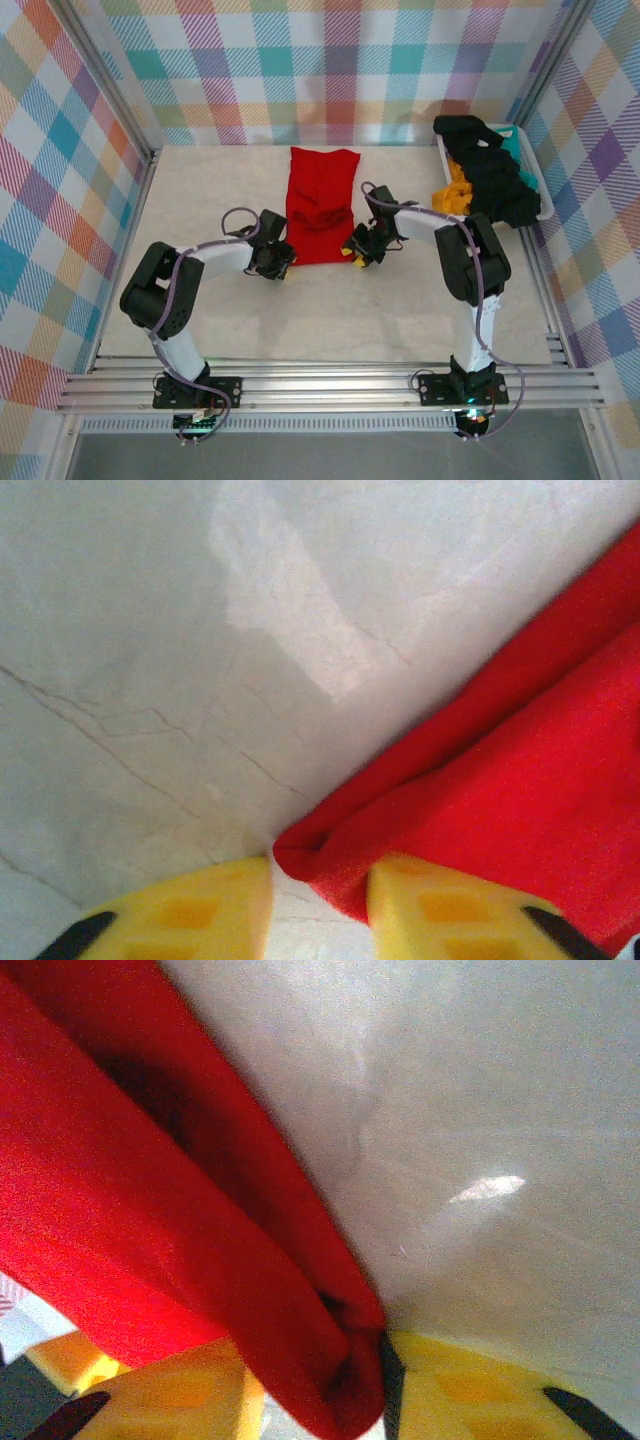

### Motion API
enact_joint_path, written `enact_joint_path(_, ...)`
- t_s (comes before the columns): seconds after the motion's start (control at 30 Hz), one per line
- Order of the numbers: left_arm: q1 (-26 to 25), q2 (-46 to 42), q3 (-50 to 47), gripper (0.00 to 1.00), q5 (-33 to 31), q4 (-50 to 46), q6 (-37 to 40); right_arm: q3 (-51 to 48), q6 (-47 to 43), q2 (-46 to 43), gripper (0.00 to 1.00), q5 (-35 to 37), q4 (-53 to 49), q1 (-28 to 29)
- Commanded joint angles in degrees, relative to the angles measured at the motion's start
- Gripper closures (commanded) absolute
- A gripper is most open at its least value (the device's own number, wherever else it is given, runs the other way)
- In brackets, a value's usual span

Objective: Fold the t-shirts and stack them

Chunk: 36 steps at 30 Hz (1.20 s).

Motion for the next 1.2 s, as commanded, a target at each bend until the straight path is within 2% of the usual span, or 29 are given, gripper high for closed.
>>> enact_joint_path(0.0, 0.56, 6.82, 2.88, 0.83, -1.21, 16.95, 1.88, 2.66, 1.25, 3.88, 0.75, 0.49, 7.9, 0.83)
enact_joint_path(0.1, 1.59, 6.6, 4.6, 0.97, -1.58, 16.76, 4.18, 4.88, 1.27, 3.85, 0.92, 1.53, 7.59, 0.78)
enact_joint_path(0.13, 1.86, 5.94, 5.27, 1.0, -1.86, 15.88, 4.99, 5.59, 1.09, 3.35, 0.98, 1.85, 6.97, 0.74)
enact_joint_path(0.17, 2.17, 5.23, 5.8, 1.0, -1.83, 15.07, 5.5, 6.03, 0.9, 2.74, 1.0, 2.3, 6.21, 0.67)
enact_joint_path(0.27, 3.18, 1.65, 8.71, 1.0, -2.19, 10.87, 8.04, 8.14, -0.45, -0.76, 1.0, 3.65, 3.28, 0.23)
enact_joint_path(0.43, 4.96, -3.71, 18.2, 1.0, -3.35, 2.77, 13.59, 17.87, -3.01, -3.64, 1.0, 4.85, -5.27, -1.39)
enact_joint_path(0.57, 4.97, -7.3, 17.19, 1.0, -3.55, 1.52, 14.05, 19.81, -3.59, -5.11, 1.0, 4.93, -8.36, -1.55)
enact_joint_path(0.83, -0.65, -12.8, -2.61, 1.0, -0.94, 6.75, 10.51, 2.89, -1.56, -10.49, 1.0, 2.96, -3.22, 3.21)
enact_joint_path(1.03, -4.82, -19.06, -13.46, 1.0, -2.31, 5.05, 9.64, -9.62, -1.37, -15.62, 1.0, 4.82, -1.52, 6.04)
enact_joint_path(1.17, -7.75, -24.96, -17.41, 1.0, -3.61, 2.07, 8.66, -15.27, -1.56, -19.03, 1.0, 5.3, -1.25, 7.35)
